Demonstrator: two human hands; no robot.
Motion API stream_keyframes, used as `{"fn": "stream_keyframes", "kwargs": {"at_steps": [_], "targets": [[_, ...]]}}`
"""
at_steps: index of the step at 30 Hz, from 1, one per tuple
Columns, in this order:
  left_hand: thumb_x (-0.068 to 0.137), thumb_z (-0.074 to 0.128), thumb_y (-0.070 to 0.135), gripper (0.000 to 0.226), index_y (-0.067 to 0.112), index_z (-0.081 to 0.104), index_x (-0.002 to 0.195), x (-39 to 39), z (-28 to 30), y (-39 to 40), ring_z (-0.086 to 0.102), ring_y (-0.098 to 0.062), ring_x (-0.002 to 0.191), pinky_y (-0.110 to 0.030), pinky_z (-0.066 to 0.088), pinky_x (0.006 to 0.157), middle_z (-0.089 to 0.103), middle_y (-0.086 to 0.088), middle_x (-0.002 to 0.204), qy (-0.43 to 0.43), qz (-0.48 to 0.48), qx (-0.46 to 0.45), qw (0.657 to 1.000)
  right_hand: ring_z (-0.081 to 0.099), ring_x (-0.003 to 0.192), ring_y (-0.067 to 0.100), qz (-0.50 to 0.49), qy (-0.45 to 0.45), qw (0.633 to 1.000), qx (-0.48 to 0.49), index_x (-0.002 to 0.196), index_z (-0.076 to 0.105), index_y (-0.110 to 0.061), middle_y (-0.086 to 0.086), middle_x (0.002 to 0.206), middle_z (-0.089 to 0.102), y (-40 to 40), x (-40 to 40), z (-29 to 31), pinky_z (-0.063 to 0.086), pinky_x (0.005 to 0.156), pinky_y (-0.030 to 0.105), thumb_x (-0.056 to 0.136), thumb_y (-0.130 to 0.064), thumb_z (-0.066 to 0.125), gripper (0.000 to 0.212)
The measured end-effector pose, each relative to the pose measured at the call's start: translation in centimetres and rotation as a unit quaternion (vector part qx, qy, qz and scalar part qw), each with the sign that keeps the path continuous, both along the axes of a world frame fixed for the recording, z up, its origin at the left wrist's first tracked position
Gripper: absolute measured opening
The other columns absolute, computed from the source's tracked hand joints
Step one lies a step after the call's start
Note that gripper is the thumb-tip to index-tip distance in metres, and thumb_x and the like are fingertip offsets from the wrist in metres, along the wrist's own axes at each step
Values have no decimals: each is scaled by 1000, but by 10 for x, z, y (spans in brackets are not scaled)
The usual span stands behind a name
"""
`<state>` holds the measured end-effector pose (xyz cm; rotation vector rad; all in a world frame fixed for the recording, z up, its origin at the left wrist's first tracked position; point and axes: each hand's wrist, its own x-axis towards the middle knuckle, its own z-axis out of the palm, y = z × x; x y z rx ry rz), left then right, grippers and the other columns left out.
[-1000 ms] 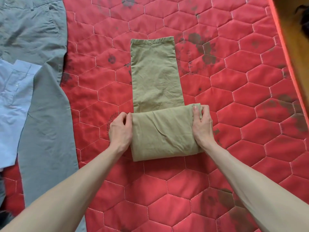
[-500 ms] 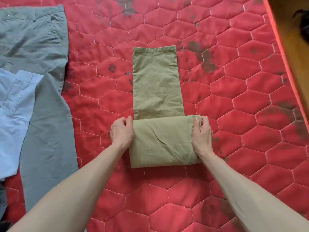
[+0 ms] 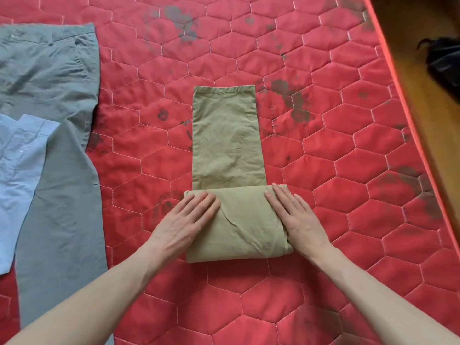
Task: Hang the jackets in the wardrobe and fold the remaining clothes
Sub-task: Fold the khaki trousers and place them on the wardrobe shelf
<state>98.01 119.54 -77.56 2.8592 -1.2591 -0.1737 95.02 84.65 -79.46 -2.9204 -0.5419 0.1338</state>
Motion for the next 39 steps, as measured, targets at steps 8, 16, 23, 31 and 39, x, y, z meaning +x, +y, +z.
{"fn": "stream_keyframes", "kwargs": {"at_steps": [8, 16, 23, 31, 39], "targets": [[57, 69, 34, 127, 10, 5, 165, 3, 3, 10, 1, -36, 159, -46, 8, 128, 2, -17, 172, 84, -25, 76, 993, -1, 160, 24, 129, 159, 977, -59, 165, -4, -28, 10, 173, -4, -28, 13, 16, 16, 128, 47, 81, -45, 52, 103], [71, 70, 38, 108, 3, 20, 161, 11, 14, 27, 17, -39, 156, -47, 28, 125, 20, -25, 166, 131, -84, 36, 987, 3, 160, 23, 198, 148, 969, -7, 165, 4, -34, 7, 173, -2, -42, 17, 29, 21, 127, 46, 88, -76, 50, 99], [88, 61, 17, 67, 6, 34, 148, -29, 18, 47, 28, -12, 151, -21, 25, 122, 36, -11, 159, 202, 49, -210, 955, 20, 158, 21, 156, 142, 967, 139, 164, 24, -23, -7, 171, 21, -39, -7, 27, 30, 122, 48, 91, -49, 61, 86], [99, 46, 23, 37, 27, 36, 135, -41, 38, 13, 55, -2, 60, -12, 41, 61, 54, 16, 68, 252, 308, -330, 856, 58, 76, 1, -156, 91, 916, 359, 90, 55, -38, -17, 86, 63, 8, -16, 49, 45, 71, 20, 95, -75, 42, 40], [111, 36, 35, 26, 38, 55, 129, -18, 38, -9, 64, -23, 75, -43, 55, 75, 72, 2, 88, 296, 427, -397, 757, 57, 110, 9, -308, 106, 864, 384, 153, 37, -21, -7, 125, 62, 52, 5, 44, 40, 92, 27, 97, -67, 30, 73]]}}
